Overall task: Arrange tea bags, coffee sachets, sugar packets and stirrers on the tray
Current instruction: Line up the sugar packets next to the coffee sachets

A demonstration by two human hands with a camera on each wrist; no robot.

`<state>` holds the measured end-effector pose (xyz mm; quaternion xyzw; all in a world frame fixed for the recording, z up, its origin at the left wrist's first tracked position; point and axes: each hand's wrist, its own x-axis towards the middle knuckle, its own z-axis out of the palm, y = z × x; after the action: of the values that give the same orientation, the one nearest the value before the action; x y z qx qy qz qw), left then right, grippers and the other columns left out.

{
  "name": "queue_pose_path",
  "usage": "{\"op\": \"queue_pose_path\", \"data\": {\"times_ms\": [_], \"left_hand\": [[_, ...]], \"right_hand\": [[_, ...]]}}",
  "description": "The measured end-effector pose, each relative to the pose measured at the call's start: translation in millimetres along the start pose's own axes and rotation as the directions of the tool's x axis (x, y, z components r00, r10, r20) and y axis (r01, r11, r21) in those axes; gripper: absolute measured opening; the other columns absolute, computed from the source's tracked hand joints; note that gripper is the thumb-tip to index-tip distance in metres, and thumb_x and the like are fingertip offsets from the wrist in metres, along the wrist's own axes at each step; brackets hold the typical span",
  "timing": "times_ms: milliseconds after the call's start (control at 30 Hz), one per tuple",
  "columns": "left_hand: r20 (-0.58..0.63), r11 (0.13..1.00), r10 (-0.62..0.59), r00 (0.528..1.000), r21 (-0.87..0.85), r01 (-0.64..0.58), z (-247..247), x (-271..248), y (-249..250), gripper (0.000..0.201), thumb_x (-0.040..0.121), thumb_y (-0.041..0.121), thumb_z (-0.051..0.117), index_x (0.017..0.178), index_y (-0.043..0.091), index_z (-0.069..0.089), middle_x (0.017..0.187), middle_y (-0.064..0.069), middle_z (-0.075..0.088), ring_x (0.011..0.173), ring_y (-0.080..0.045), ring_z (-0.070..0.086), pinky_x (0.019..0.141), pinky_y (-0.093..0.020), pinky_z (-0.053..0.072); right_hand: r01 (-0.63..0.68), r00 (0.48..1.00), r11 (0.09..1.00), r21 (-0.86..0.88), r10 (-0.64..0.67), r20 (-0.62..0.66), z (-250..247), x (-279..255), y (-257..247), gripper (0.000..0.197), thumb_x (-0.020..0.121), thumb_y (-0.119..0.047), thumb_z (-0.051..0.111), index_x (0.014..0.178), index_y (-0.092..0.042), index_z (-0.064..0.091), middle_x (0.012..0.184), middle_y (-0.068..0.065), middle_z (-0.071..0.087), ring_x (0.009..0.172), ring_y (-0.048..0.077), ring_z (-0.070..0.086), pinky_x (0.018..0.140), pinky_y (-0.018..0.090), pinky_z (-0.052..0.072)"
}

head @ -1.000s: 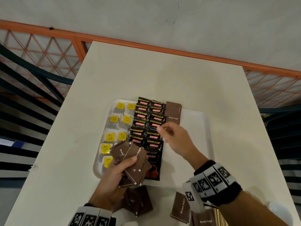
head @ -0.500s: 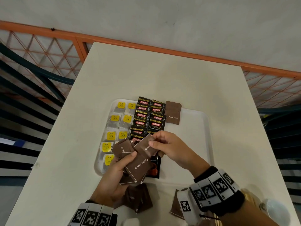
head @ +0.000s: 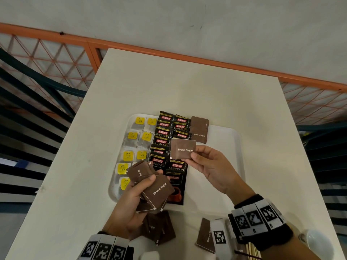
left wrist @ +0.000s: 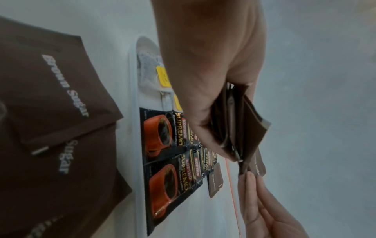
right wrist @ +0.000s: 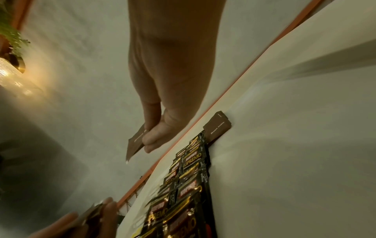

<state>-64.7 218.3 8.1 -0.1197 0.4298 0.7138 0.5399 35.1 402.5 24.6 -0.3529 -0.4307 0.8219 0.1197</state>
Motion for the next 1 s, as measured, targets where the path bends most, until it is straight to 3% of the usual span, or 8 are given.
{"op": "queue_pose_path", "data": {"times_ms": [133,267,367,567,767,867,933,1000], "left_hand": [[0.007,1.0,0.001,1.0,-0.017,-0.001,-3,1,0,0.048,0.073,0.014,0.059,0.12,0.001,0.057,0.105,-0.021,0.069,0.082,-0.026,0.072,0.057,-0.032,0.058],[0.023,1.0,0.008,1.0,0.017,-0.008,-4,1,0,0.041,0.076,0.015,0.057,0.114,0.002,0.062,0.097,-0.02,0.072,0.079,-0.025,0.071,0.057,-0.03,0.057],[0.024,0.999,0.018,1.0,0.039,-0.019,-5,1,-1,0.037,0.075,0.016,0.057,0.109,0.002,0.064,0.095,-0.019,0.072,0.077,-0.024,0.072,0.059,-0.029,0.058],[0.021,0.999,0.024,0.999,0.043,-0.025,-7,4,0,0.035,0.076,0.016,0.057,0.108,0.005,0.065,0.098,-0.019,0.072,0.079,-0.024,0.072,0.06,-0.03,0.058],[0.04,0.999,0.026,0.999,0.035,-0.027,-7,6,0,0.032,0.076,0.017,0.056,0.104,0.006,0.067,0.101,-0.022,0.07,0.079,-0.024,0.072,0.057,-0.029,0.057],[0.046,0.999,0.045,0.998,0.027,-0.046,-7,8,0,0.025,0.076,0.016,0.056,0.096,0.009,0.07,0.101,-0.023,0.07,0.079,-0.025,0.072,0.06,-0.03,0.058],[0.047,0.998,0.068,0.997,0.004,-0.069,-5,9,1,0.023,0.075,0.013,0.056,0.092,0.011,0.072,0.099,-0.02,0.071,0.08,-0.025,0.072,0.062,-0.031,0.059],[0.054,0.996,0.087,0.995,-0.019,-0.086,-2,10,3,0.021,0.073,0.013,0.058,0.082,0.015,0.076,0.092,-0.014,0.073,0.079,-0.023,0.072,0.065,-0.033,0.059]], "right_hand": [[0.062,0.968,0.988,-0.14,-0.094,-0.234,-14,11,-1,0.015,0.084,0.004,0.058,0.084,-0.011,0.062,0.083,0.005,0.07,0.073,0.018,0.069,0.067,0.025,0.058],[0.002,0.853,0.929,-0.37,-0.195,-0.484,-34,30,1,0.017,0.084,-0.005,0.064,0.077,-0.019,0.057,0.075,0.0,0.062,0.063,0.013,0.055,0.057,0.018,0.044],[-0.019,0.796,0.892,-0.452,-0.26,-0.547,-46,46,3,0.013,0.083,-0.008,0.066,0.08,-0.018,0.058,0.08,0.003,0.063,0.063,0.009,0.05,0.064,0.018,0.043],[-0.071,0.795,0.841,-0.537,-0.277,-0.539,-49,64,8,0.014,0.08,-0.015,0.07,0.074,-0.022,0.059,0.079,-0.004,0.063,0.075,0.013,0.054,0.076,0.027,0.044],[-0.118,0.752,0.739,-0.663,-0.37,-0.546,-42,65,14,0.025,0.079,-0.022,0.071,0.098,-0.01,0.059,0.091,0.002,0.059,0.083,0.016,0.054,0.066,0.021,0.039],[-0.127,0.727,0.681,-0.721,-0.43,-0.535,-35,61,13,0.033,0.079,-0.025,0.071,0.105,-0.012,0.055,0.099,0.007,0.055,0.085,0.018,0.052,0.071,0.024,0.037],[-0.071,0.757,0.614,-0.786,-0.48,-0.444,-23,49,12,0.027,0.082,-0.026,0.067,0.102,-0.013,0.055,0.097,0.005,0.056,0.085,0.017,0.052,0.071,0.021,0.036],[-0.006,0.839,0.552,-0.834,-0.451,-0.305,-4,31,11,0.017,0.087,-0.03,0.061,0.096,-0.017,0.056,0.09,-0.001,0.058,0.079,0.011,0.053,0.065,0.013,0.037]]}}
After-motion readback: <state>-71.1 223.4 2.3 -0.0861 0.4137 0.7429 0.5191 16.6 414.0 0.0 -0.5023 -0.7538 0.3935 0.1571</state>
